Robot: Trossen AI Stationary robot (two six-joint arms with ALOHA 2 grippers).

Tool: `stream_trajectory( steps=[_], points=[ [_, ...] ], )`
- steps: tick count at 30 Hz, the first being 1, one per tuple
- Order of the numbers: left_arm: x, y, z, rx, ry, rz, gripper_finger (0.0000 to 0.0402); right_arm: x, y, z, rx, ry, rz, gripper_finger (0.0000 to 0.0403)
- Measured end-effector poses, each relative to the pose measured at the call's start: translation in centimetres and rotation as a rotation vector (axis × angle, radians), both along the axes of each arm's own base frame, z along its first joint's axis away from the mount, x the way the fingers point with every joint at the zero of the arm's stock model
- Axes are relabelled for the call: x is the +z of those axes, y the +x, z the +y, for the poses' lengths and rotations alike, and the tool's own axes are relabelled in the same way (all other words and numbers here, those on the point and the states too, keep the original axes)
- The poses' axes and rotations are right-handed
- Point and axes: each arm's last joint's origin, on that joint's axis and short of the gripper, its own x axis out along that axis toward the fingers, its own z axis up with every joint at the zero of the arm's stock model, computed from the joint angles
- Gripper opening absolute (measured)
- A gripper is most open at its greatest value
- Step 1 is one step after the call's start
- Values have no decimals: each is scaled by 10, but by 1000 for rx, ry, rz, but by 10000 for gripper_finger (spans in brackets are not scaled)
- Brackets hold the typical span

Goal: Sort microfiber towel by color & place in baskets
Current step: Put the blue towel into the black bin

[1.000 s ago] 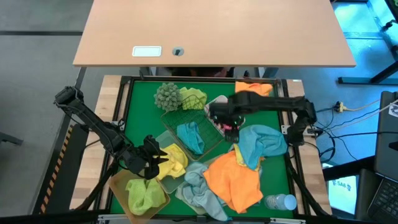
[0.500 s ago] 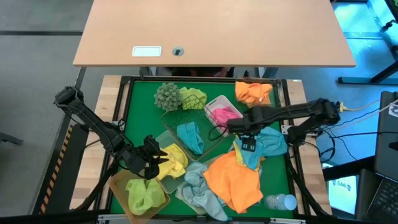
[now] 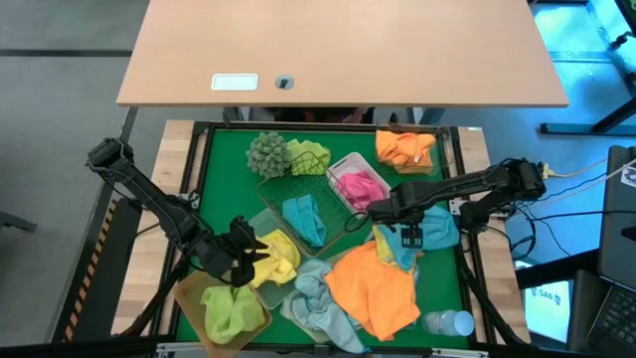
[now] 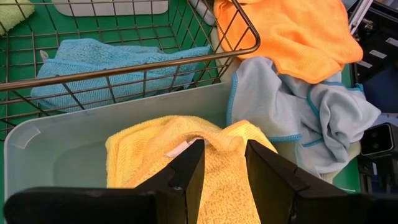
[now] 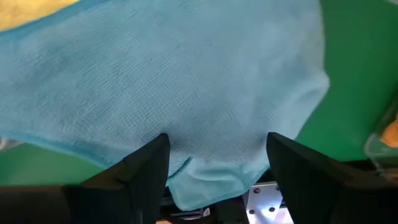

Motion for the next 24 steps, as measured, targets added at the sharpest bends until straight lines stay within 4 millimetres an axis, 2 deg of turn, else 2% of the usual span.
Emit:
stream_trajectory(
  steps=[9, 13, 18, 24],
  points=[
    [0, 0, 0, 1, -2, 0, 112, -1, 5, 1, 7, 27, -56, 265],
    [0, 0, 0, 2, -2, 0, 112, -2, 5, 1, 7, 27, -53, 243],
    [0, 0, 0, 2, -2, 0, 112, -13, -1, 2, -7, 80, -12, 170],
    [0, 0, 0, -1, 1, 0, 112, -25, -2, 4, -20, 144, -33, 52]
  ],
)
